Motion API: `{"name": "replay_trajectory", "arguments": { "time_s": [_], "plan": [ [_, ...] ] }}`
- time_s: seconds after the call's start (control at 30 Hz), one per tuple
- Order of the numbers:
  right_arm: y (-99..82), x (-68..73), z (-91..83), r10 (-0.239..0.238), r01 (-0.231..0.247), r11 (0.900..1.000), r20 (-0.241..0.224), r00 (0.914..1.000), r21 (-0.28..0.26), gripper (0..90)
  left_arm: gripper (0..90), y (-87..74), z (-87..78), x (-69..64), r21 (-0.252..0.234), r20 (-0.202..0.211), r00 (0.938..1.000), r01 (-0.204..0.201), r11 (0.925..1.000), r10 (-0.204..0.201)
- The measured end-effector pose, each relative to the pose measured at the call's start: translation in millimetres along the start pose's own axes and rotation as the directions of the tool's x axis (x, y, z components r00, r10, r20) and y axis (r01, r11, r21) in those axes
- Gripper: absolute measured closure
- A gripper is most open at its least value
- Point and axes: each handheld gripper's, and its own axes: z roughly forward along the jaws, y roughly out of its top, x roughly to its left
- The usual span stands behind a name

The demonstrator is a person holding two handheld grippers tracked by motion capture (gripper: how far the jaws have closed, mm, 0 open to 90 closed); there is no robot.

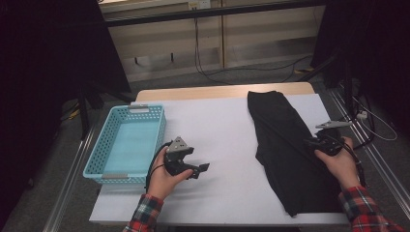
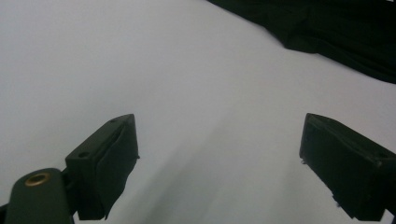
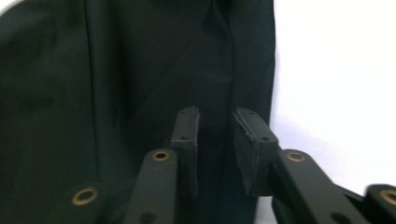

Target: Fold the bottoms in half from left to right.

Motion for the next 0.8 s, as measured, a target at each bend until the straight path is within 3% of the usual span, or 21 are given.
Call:
{"name": "replay_trajectory", "arguments": {
  "time_s": [0.07,0.13,0.4,0.5,0.7,0.8],
  "plan": [
    [-0.2,-1.5,0.3,0.035,-0.035,0.9994,-0.051,0.9981,0.005,89.6,11.8,-0.4,0.0,0.4,0.002,-0.001,1.0,-0.002,1.0,0.002],
    [0.2,-3.2,0.1,0.047,-0.047,0.9989,-0.055,0.9973,0.005,90.0,11.8,-0.6,0.0,0.4,0.003,0.0,1.0,0.0,1.0,0.0],
    [4.2,-14.9,-10.8,0.057,-0.057,0.9979,0.005,0.9984,-0.032,90.0,12.3,0.1,0.9,-0.6,0.007,0.001,1.0,-0.006,1.0,0.006],
    [6.3,-17.6,-12.9,0.048,-0.046,0.9981,0.054,0.9974,-0.04,90.0,12.2,0.0,1.3,-0.8,0.008,0.001,1.0,-0.006,1.0,0.006],
    [4.3,-21.9,-5.0,0.026,-0.027,0.9996,0.103,0.9944,0.008,90.0,12.2,-0.4,0.9,0.5,0.006,-0.001,1.0,-0.006,1.0,0.006],
    [3.1,-25.0,-1.9,0.05,-0.05,0.9987,0.11,0.9927,0.0,90.0,12.2,-0.7,0.6,0.4,0.004,0.0,1.0,0.0,1.0,0.0]
  ]
}}
